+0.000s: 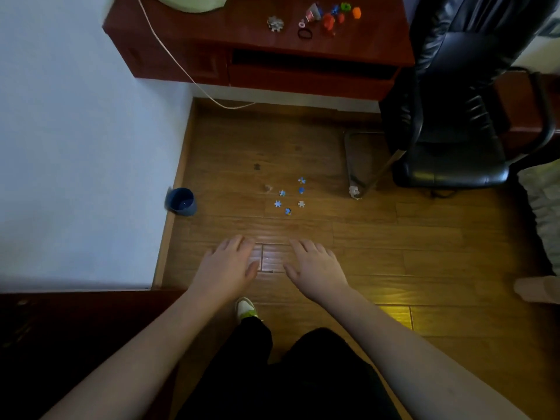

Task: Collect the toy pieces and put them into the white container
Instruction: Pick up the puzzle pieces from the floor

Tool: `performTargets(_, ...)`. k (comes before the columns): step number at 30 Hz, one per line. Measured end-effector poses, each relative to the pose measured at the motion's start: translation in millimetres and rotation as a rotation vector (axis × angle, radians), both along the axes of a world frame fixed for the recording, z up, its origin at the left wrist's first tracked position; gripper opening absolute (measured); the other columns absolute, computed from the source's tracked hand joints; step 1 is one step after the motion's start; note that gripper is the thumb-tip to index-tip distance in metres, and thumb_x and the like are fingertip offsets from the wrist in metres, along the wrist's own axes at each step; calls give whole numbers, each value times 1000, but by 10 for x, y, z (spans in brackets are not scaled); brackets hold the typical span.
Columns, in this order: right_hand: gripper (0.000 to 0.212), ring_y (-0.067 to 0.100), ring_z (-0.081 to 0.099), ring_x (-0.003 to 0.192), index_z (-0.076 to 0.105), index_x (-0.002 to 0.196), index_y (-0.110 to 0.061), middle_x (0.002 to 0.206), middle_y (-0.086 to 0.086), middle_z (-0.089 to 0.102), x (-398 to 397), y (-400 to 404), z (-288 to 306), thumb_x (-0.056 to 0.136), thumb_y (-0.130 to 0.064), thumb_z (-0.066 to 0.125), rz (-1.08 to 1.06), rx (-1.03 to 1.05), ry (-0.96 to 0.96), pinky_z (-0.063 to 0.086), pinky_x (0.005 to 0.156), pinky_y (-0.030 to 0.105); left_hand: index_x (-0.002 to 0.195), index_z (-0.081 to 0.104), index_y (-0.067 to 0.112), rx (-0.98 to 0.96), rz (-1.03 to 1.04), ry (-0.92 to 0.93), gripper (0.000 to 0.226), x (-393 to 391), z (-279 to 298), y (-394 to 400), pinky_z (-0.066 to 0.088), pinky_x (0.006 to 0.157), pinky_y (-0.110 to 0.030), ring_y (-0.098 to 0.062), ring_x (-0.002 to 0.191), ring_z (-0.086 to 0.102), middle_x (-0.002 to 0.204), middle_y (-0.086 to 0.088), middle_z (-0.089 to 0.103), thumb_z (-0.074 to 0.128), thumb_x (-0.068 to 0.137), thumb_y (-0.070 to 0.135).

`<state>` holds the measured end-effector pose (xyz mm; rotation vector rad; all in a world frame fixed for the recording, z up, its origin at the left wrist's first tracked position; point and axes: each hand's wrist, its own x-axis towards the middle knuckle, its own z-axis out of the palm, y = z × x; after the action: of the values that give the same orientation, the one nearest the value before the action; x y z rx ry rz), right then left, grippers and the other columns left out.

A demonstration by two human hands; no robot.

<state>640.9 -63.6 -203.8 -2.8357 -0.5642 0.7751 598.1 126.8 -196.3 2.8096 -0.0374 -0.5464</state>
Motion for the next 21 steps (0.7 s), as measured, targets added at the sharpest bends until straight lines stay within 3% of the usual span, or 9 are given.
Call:
performTargets(10,59,24,47,127,31,147,-23,140,1,47,630,56,-1137,96,-50,44,75,25,64,40,100,39,148,22,29,-39,42,32,58,702,-986,124,36,106,-42,-17,134,38,151,2,34,38,96,48)
performTargets(14,59,25,45,130,27,148,-22,145,2,41,802,71,-1936,97,-46,44,128,37,110,38,103,38,148,23,27,-24,105,60,58,688,-1702,-48,37,104,-41,-19,131,42,149,0,37,42,96,43)
performTargets(18,58,25,39,134,27,147,-21,148,3,38,792,69,-2929,97,-44,46,144,33,178,36,105,39,143,39,20,15,166,90,55,594,-2595,-148,46,93,-44,-25,117,57,134,-6,55,50,91,38)
performTargets(21,61,23,38,136,24,149,-23,149,1,38,711,37,-3732,97,-45,45,120,19,222,34,107,37,142,40,20,38,226,99,58,514,-3309,-161,50,88,-42,-23,112,60,127,-4,60,56,89,36)
